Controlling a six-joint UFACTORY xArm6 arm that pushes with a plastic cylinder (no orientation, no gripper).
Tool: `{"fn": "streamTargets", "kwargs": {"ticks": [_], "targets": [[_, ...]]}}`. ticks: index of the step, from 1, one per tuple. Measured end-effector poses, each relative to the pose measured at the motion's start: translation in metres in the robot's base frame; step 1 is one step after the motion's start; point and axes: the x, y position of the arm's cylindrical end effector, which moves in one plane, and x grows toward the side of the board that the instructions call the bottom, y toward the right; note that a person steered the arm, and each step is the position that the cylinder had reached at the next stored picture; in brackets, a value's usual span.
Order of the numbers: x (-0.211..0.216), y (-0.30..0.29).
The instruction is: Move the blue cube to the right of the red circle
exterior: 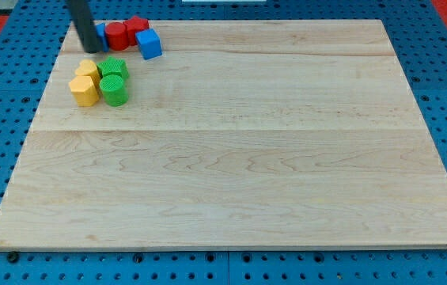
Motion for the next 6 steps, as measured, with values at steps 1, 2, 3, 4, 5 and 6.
{"fn": "streamTargets", "kwargs": {"ticks": [1, 2, 3, 4, 5, 6], "targets": [[0.004, -0.045], [-0.027, -0.062], [-0.049, -0.035], [-0.018, 0.062], [0.018, 0.113], [0.042, 0.161]]}}
